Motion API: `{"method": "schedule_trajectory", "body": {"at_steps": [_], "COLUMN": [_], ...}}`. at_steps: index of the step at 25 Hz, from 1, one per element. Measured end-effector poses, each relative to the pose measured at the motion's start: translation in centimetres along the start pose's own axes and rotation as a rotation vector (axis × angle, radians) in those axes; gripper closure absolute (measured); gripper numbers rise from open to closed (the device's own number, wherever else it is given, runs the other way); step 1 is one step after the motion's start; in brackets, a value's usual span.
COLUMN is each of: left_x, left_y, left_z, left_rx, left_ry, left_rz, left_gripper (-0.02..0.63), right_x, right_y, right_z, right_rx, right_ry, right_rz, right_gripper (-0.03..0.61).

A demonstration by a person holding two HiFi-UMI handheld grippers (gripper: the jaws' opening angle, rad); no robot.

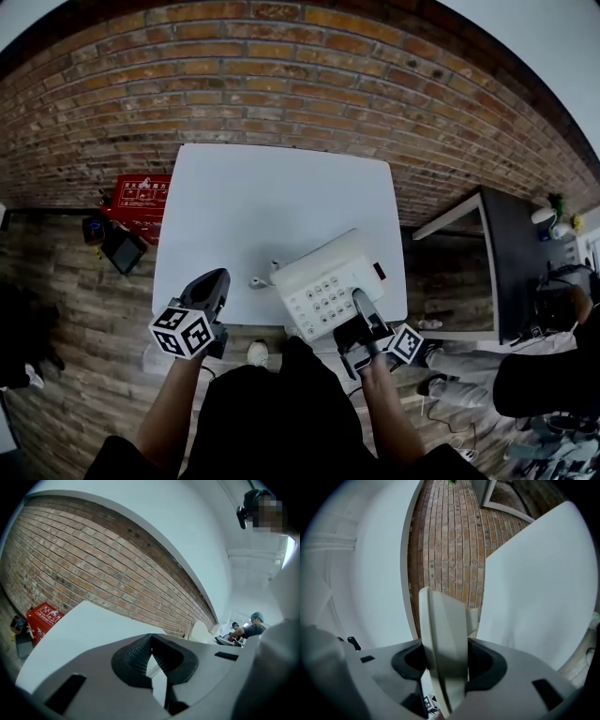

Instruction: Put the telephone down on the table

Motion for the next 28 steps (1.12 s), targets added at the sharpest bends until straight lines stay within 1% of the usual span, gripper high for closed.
{"method": "schedule_trajectory", "body": {"at_steps": [3,8,14,19,21,23,26,28], "left_x": [0.1,1.0,1.5,1.5,1.3,1.0,0.3,-0.1], "left_y": [0.3,1.0,3.1,4.1,4.0,3.6,3.0,2.2], "left_z": [-0.4,-1.2,-2.1,-2.4,-2.2,-2.0,-1.5,-1.2], "left_rx": [0.062,0.174,0.34,0.437,0.459,0.47,0.484,0.479], "left_ry": [0.007,0.004,0.011,0.021,0.018,0.016,0.019,0.014], "left_rz": [0.019,0.062,0.119,0.143,0.146,0.145,0.133,0.115], "left_gripper": [0.601,0.601,0.601,0.601,0.601,0.601,0.601,0.601], "right_x": [0.5,0.2,-2.1,-3.7,-3.7,-3.3,-2.4,-1.6], "right_y": [-2.4,-8.1,-14.6,-17.5,-18.2,-18.6,-18.7,-18.7], "right_z": [1.0,2.3,4.3,6.4,7.3,8.0,9.1,9.7], "right_rx": [0.007,0.049,0.091,0.084,0.068,0.056,0.032,0.015], "right_ry": [-0.003,-0.008,-0.049,-0.078,-0.072,-0.067,-0.069,-0.068], "right_rz": [-0.094,-0.289,-0.56,-0.74,-0.791,-0.822,-0.849,-0.851], "right_gripper": [0.356,0.356,0.356,0.354,0.354,0.354,0.354,0.354]}}
Point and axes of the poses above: the fingertips, and each gripper's own axes: y backward along the fingers, z to its right, x out of its top, the point moved 10 cm from there along y, backward along the fingers, and after that the axes turned 9 degrees about z, right-handed, at the moved point
